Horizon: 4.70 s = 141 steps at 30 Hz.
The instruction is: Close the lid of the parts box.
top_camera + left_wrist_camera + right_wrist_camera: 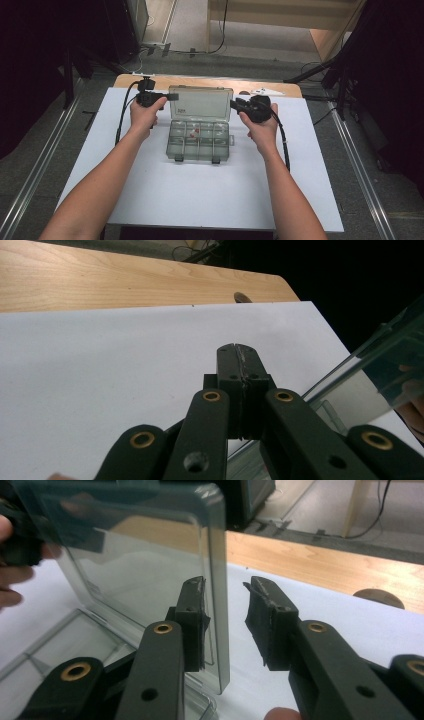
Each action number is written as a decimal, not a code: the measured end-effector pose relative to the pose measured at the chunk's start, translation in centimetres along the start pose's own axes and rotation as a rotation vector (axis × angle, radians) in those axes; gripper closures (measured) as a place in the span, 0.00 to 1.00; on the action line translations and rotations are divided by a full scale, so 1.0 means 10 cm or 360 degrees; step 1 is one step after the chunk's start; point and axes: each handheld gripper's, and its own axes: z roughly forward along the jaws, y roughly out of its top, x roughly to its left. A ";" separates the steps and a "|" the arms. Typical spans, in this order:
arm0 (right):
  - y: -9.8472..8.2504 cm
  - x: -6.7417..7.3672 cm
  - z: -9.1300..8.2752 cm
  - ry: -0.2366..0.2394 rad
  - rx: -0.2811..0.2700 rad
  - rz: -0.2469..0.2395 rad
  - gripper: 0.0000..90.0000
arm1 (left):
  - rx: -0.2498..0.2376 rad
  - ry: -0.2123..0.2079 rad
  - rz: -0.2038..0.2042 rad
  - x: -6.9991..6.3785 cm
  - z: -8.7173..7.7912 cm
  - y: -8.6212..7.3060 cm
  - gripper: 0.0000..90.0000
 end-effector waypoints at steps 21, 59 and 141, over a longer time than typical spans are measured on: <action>0.06 0.10 -0.04 -0.0002 0.0007 0.0064 1.00 | -0.0061 0.0043 0.0170 -0.25 -0.20 -0.07 1.00; -0.52 0.45 -0.37 0.0101 -0.0016 -0.0104 1.00 | -0.0147 0.0068 0.0477 -0.75 -0.50 -0.89 1.00; -1.38 0.17 -1.20 -0.0146 -0.0063 -0.0149 0.00 | -0.0198 0.0097 0.0593 -0.83 -0.69 -1.56 0.67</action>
